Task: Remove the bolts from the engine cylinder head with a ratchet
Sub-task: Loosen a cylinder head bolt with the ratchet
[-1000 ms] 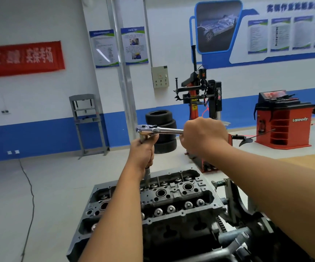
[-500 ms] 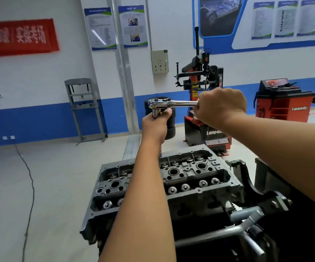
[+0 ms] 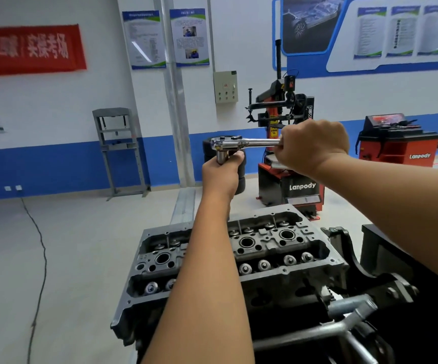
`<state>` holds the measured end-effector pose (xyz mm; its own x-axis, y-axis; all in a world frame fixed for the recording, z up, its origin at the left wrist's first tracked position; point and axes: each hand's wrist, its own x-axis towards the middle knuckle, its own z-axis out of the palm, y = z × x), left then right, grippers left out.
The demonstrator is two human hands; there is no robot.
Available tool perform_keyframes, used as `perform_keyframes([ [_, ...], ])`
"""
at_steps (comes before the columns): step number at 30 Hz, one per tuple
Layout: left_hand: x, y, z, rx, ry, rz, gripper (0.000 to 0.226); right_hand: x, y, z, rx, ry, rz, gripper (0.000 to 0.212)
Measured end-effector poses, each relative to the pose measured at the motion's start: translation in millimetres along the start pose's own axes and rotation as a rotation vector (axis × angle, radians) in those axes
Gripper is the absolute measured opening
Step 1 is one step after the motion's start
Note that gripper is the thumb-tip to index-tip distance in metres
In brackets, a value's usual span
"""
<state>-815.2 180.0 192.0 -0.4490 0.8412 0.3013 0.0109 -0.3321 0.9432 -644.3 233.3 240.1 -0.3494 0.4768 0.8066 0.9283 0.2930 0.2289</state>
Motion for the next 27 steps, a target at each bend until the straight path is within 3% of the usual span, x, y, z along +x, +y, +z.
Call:
perform_keyframes([
  [13, 2, -7, -2, -0.042, 0.007, 0.029, 0.019, 15, 2, 22, 0.094, 0.074, -0.044, 0.036],
  [19, 2, -8, -1, -0.01, 0.018, 0.063, 0.018, 24, 2, 34, 0.116, 0.098, -0.092, 0.046],
  [24, 1, -6, -1, -0.004, 0.047, 0.059, 0.025, 34, 4, 46, 0.151, 0.139, -0.141, 0.045],
  [27, -1, -6, -3, -0.005, 0.035, 0.062, 0.016, 41, 0, 55, 0.21, 0.171, -0.159, 0.037],
])
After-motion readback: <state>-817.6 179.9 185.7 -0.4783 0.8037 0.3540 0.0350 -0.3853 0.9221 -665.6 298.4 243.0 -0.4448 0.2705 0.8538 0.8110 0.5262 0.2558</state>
